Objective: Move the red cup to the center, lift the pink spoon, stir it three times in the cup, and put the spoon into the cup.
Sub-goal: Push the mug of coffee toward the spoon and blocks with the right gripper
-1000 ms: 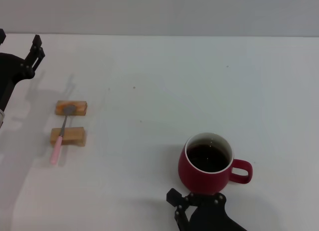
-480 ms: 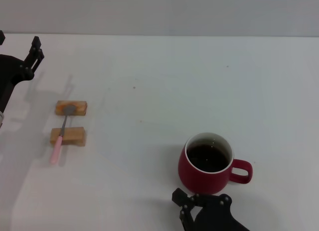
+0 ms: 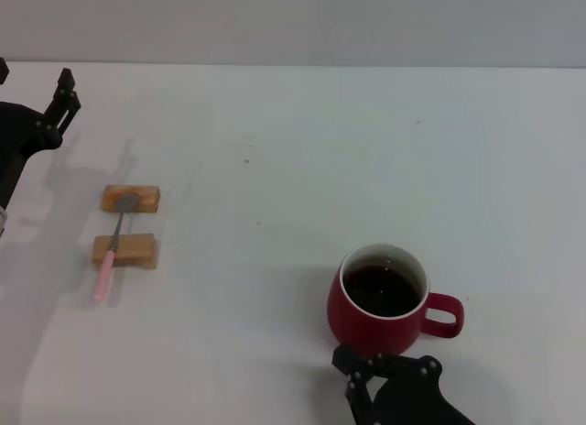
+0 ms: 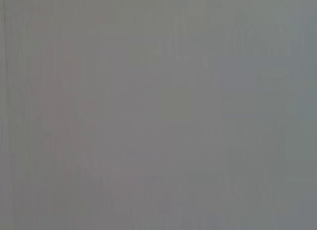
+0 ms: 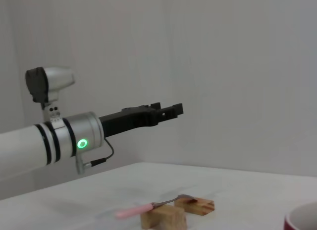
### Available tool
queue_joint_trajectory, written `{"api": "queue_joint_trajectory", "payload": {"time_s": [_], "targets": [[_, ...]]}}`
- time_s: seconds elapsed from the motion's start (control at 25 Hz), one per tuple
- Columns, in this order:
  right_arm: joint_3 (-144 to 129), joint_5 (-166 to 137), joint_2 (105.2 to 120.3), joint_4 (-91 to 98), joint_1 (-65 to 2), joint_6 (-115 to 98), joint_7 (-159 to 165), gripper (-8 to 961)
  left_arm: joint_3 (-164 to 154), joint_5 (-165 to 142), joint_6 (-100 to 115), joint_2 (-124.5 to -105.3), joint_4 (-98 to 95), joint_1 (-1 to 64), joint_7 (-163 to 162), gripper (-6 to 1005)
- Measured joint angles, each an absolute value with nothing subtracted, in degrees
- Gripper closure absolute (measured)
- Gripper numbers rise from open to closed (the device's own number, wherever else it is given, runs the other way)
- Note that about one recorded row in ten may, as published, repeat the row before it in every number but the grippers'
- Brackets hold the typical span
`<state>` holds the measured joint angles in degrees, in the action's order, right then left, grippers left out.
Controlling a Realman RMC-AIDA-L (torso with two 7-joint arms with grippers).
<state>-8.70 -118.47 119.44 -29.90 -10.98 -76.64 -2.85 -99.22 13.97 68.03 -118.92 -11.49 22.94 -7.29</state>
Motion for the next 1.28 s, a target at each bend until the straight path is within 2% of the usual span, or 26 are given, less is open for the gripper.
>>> {"api": "queue_joint_trajectory", "payload": {"time_s": [1.28], "targets": [[-6.26, -116.05, 119.31, -28.38, -10.79, -76.12, -2.4, 953, -99.22, 13.97, 68.33, -118.84, -11.42, 22.6, -7.29, 187]]}}
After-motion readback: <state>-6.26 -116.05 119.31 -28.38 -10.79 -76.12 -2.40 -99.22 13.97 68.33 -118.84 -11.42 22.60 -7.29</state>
